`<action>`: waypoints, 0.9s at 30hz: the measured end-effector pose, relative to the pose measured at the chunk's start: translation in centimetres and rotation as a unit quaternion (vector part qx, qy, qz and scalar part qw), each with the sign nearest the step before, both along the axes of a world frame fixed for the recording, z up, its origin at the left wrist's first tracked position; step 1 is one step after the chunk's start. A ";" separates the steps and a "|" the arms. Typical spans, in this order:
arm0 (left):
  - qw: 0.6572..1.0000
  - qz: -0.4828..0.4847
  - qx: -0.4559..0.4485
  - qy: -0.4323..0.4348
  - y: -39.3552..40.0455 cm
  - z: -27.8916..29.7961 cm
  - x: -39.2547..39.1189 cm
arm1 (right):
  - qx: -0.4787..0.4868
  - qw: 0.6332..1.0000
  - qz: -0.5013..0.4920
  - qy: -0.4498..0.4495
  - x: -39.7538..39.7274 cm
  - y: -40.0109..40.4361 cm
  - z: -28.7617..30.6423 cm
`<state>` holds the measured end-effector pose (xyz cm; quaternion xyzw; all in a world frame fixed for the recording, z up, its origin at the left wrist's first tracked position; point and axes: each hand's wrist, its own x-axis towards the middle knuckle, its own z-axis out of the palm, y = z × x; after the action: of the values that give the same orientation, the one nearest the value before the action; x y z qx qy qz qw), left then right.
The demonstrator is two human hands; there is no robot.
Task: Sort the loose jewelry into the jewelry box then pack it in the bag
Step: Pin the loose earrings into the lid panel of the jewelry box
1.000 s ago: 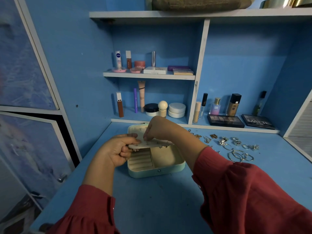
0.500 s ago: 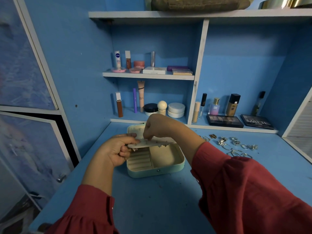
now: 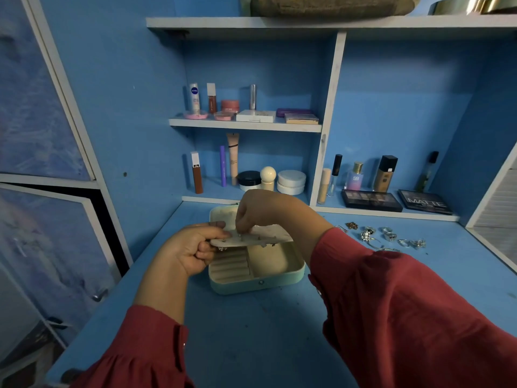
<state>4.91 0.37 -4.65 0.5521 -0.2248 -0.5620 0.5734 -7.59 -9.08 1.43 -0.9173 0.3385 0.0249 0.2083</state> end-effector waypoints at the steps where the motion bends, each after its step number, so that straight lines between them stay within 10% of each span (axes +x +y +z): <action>1: 1.000 -0.001 0.001 -0.002 0.0 0.0 0.0 | -0.006 1.000 0.005 0.004 0.1 0.0 0.1; 27: 1.000 0.000 0.004 0.011 0.1 0.1 0.0 | -0.033 0.998 0.062 -0.003 0.1 -0.5 -0.1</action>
<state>4.90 0.44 -4.57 0.5479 -0.2163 -0.5688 0.5739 -7.49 -9.58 1.38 -0.9429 0.2812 0.0242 0.1771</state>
